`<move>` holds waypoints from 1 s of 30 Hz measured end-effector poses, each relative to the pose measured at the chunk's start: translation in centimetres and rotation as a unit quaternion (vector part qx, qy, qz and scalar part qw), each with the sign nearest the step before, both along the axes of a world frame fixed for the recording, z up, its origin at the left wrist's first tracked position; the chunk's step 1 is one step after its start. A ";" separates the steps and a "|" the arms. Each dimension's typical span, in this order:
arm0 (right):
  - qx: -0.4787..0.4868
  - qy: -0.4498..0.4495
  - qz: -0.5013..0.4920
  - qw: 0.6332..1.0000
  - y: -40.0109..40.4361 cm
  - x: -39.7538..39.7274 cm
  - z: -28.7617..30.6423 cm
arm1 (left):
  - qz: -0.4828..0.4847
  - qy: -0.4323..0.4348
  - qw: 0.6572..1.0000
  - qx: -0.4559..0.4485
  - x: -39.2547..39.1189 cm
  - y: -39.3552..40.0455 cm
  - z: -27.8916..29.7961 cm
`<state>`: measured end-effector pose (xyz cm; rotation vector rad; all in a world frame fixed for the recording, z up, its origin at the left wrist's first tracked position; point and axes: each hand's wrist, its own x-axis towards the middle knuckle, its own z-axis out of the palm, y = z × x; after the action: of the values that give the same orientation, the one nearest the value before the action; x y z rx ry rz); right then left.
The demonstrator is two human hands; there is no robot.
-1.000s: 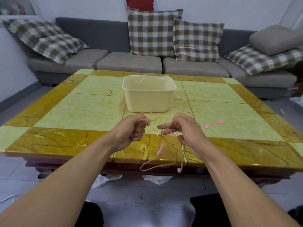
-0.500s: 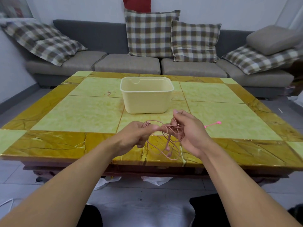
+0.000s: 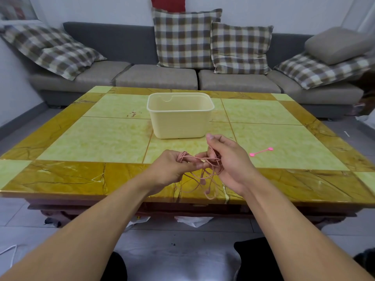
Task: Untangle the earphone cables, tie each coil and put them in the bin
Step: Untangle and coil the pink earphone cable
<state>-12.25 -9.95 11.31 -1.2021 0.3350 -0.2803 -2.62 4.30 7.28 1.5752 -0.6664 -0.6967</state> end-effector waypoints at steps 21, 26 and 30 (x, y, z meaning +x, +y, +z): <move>0.029 0.059 0.057 0.996 -1.8 -0.1 -1.0 | 0.141 0.142 0.972 -0.120 2.6 0.8 0.8; 0.082 0.048 0.101 0.990 -1.4 0.2 -1.4 | 0.150 0.120 0.975 -0.116 2.4 0.8 0.9; 0.060 0.072 0.143 0.985 -1.1 0.3 -1.6 | 0.149 0.120 0.974 -0.121 2.3 0.7 0.8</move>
<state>-11.94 -11.08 9.70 -1.1376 0.2945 0.0758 -0.28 5.02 8.10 1.3039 -0.3125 -0.5452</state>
